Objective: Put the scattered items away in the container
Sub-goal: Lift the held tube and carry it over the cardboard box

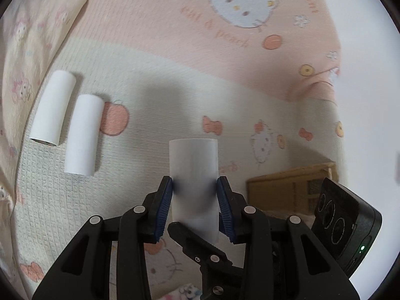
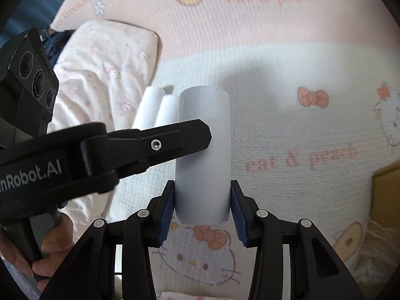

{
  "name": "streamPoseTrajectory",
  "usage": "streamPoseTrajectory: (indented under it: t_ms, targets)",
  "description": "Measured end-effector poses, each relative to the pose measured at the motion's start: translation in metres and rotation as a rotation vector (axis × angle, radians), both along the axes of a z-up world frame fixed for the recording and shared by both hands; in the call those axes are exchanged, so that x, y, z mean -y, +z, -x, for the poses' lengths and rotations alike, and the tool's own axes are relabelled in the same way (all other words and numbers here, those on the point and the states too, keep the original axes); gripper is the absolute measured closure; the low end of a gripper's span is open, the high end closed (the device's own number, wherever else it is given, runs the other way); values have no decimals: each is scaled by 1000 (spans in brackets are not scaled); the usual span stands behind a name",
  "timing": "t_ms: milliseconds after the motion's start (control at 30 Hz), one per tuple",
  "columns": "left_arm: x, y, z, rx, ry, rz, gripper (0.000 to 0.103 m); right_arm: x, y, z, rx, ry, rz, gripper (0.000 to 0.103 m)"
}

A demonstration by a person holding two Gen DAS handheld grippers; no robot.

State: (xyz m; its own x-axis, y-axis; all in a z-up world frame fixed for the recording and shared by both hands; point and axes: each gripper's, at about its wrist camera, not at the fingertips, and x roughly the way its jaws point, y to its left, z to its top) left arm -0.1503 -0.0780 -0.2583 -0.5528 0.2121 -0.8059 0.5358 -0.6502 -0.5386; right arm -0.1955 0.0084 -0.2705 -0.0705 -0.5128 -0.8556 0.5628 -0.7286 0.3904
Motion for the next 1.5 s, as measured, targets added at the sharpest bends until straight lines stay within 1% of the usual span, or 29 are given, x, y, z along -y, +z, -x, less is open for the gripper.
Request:
streamPoseTrajectory:
  t_ms: [33, 100, 233, 300, 433, 633, 733, 833, 933, 1033, 1100, 1233, 1300, 1367, 1433, 1500]
  targets:
    - [-5, 7, 0, -14, -5, 6, 63, -8, 5, -5, -18, -4, 5, 63]
    - [-14, 20, 1, -40, -16, 22, 63, -28, 24, -6, -52, -17, 20, 63]
    - [-34, 46, 6, -80, -55, 71, 63, -34, 47, -4, -104, -56, 51, 63]
    - [-46, 60, 9, -96, -80, 99, 63, -57, 66, -9, -133, -78, 67, 63]
    - [-77, 87, 12, -127, -139, 143, 63, -84, 88, -16, -177, -121, 95, 63]
    - [-123, 118, 13, -203, -188, 188, 63, -133, 126, -38, -264, -180, 121, 63]
    - [-140, 129, 18, -214, -226, 209, 63, -149, 136, -45, -301, -203, 125, 63]
    - [-156, 134, 26, -196, -270, 212, 63, -163, 140, -49, -328, -228, 123, 63]
    - [-176, 136, 35, -179, -322, 198, 63, -182, 143, -57, -333, -271, 110, 63]
    - [-202, 137, 47, -180, -385, 195, 63, -211, 146, -63, -341, -329, 100, 63]
    - [-222, 139, 57, -180, -431, 208, 63, -233, 147, -63, -333, -375, 105, 63]
    - [-259, 144, 78, -178, -523, 266, 63, -271, 149, -59, -314, -446, 121, 63]
    - [-271, 146, 87, -172, -547, 273, 63, -285, 149, -54, -309, -468, 121, 63]
    - [-281, 144, 100, -158, -567, 265, 63, -296, 149, -48, -306, -480, 116, 63]
    - [-288, 140, 115, -143, -580, 236, 63, -310, 152, -42, -294, -485, 106, 63]
    - [-294, 134, 130, -115, -596, 223, 60, -323, 151, -33, -270, -491, 104, 63]
